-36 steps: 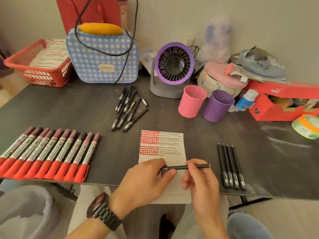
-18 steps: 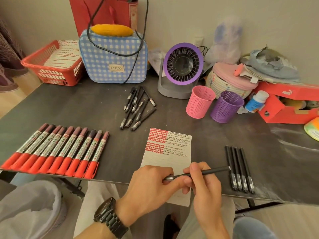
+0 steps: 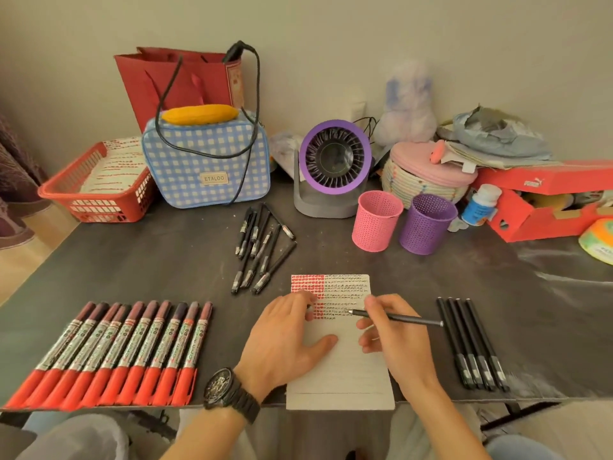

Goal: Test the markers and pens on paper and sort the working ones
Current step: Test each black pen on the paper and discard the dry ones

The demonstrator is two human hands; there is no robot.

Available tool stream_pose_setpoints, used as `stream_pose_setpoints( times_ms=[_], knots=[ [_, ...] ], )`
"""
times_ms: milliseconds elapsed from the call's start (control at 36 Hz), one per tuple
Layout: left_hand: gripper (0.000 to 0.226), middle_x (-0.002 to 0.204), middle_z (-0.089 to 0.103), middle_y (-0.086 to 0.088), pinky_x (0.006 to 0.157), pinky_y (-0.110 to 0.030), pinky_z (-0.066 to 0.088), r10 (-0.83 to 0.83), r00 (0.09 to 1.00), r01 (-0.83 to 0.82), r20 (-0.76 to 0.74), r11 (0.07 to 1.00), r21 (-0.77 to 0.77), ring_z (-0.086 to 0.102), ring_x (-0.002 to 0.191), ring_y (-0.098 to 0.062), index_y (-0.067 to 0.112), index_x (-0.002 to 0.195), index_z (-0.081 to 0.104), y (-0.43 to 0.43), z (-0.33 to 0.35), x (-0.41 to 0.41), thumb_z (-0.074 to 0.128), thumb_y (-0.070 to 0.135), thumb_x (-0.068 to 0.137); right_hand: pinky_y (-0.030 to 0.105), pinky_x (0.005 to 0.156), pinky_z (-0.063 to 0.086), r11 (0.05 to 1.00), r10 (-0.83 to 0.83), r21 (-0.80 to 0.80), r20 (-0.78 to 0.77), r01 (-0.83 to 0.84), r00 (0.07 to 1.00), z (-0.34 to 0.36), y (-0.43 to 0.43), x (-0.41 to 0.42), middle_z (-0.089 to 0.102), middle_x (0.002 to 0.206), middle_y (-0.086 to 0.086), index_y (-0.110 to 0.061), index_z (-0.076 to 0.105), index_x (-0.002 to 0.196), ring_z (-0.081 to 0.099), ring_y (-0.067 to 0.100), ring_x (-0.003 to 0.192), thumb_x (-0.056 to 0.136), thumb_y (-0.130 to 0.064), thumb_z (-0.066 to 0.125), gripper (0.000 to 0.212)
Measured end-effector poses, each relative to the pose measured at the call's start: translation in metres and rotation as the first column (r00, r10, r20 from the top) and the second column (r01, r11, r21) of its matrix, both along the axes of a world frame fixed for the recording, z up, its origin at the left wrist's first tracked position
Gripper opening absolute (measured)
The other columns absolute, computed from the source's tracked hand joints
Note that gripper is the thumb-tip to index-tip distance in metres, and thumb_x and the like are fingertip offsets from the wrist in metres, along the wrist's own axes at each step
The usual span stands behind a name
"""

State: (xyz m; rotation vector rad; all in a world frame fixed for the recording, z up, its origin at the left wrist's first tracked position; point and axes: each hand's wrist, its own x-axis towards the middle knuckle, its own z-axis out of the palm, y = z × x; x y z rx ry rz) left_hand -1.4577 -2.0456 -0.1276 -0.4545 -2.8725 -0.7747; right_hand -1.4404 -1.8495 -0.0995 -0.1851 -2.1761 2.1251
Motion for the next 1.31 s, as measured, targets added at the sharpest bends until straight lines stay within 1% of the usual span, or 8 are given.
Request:
stream_pose_setpoints(
  times_ms=[167,306,444,611,806,1028,1167,1306],
  knots=[
    [0.059,0.108,0.051,0.023,0.104,-0.021,0.034,0.030,0.999,-0.030,-0.019,0.999,0.017,0.048,0.103,0.002,0.033,0.122,0.046,0.004,-0.006,-0.008,0.052,0.076,0.081,0.026,0.047,0.051,0.993,-0.016,0.118,-0.002,0.016,1.000,0.003,-0.006,-0.028,0.068,0.059,0.009,-0.023,0.064,0.072,0.065,0.019,0.048,0.093,-0.039,0.072,0.027],
    [0.064,0.103,0.047,0.025,0.107,-0.025,0.036,0.049,0.999,-0.049,-0.001,0.998,0.051,0.043,0.097,0.004,0.034,0.129,0.042,0.005,-0.008,-0.005,0.051,0.076,0.082,0.017,0.048,0.044,0.968,-0.077,0.234,-0.050,0.087,0.996,-0.005,-0.010,-0.046,0.063,0.049,0.003,-0.022,0.061,0.067,0.056,0.009,0.040,0.089,-0.041,0.076,0.033],
    [0.062,0.094,0.038,0.031,0.105,-0.027,0.039,0.066,0.998,-0.066,-0.002,0.996,0.062,0.034,0.093,0.008,0.034,0.128,0.042,0.006,-0.008,-0.002,0.053,0.074,0.082,0.012,0.050,0.042,0.952,-0.086,0.286,-0.088,0.108,0.992,-0.017,-0.011,-0.045,0.063,0.048,-0.002,-0.025,0.060,0.063,0.059,0.006,0.043,0.089,-0.037,0.076,0.033],
    [0.047,0.109,0.050,0.023,0.105,-0.033,0.042,0.063,0.998,-0.062,-0.019,0.996,0.062,0.031,0.093,0.010,0.040,0.110,0.033,0.005,-0.008,0.000,0.052,0.073,0.083,0.013,0.048,0.042,0.939,-0.101,0.321,-0.094,0.126,0.990,-0.022,-0.007,-0.048,0.063,0.049,-0.002,-0.023,0.056,0.063,0.058,0.005,0.042,0.090,-0.021,0.073,0.031],
    [0.049,0.106,0.049,0.024,0.103,-0.031,0.044,0.078,0.996,-0.076,-0.034,0.996,0.053,0.035,0.093,0.008,0.038,0.114,0.038,0.005,-0.008,0.002,0.052,0.073,0.083,0.015,0.051,0.044,0.927,-0.070,0.361,-0.092,0.099,0.993,-0.023,-0.007,-0.048,0.065,0.050,-0.001,-0.027,0.057,0.063,0.061,0.006,0.044,0.089,-0.024,0.073,0.031],
    [0.046,0.117,0.055,0.022,0.102,-0.031,0.045,0.069,0.997,-0.067,-0.037,0.996,0.060,0.039,0.094,0.006,0.044,0.101,0.023,0.005,-0.007,0.001,0.051,0.075,0.082,0.017,0.048,0.047,0.924,-0.052,0.374,-0.085,0.080,0.995,-0.022,-0.009,-0.048,0.065,0.049,-0.002,-0.026,0.058,0.062,0.061,0.007,0.045,0.089,-0.024,0.074,0.031],
    [0.049,0.106,0.052,0.023,0.105,-0.029,0.043,0.095,0.995,-0.093,-0.030,0.993,0.073,0.039,0.094,0.008,0.039,0.111,0.037,0.004,-0.010,0.000,0.053,0.075,0.081,0.013,0.048,0.044,0.921,-0.044,0.384,-0.083,0.073,0.996,-0.022,-0.010,-0.048,0.065,0.048,-0.001,-0.019,0.057,0.061,0.060,0.006,0.043,0.089,-0.020,0.074,0.033],
    [0.055,0.099,0.047,0.026,0.105,-0.028,0.042,0.089,0.996,-0.087,-0.022,0.994,0.069,0.038,0.094,0.007,0.036,0.119,0.042,0.005,-0.010,-0.001,0.052,0.075,0.081,0.018,0.046,0.046,0.923,-0.038,0.379,-0.078,0.065,0.996,-0.021,-0.010,-0.048,0.065,0.050,0.000,-0.021,0.057,0.061,0.057,0.006,0.042,0.090,-0.020,0.073,0.033]
  ],
)
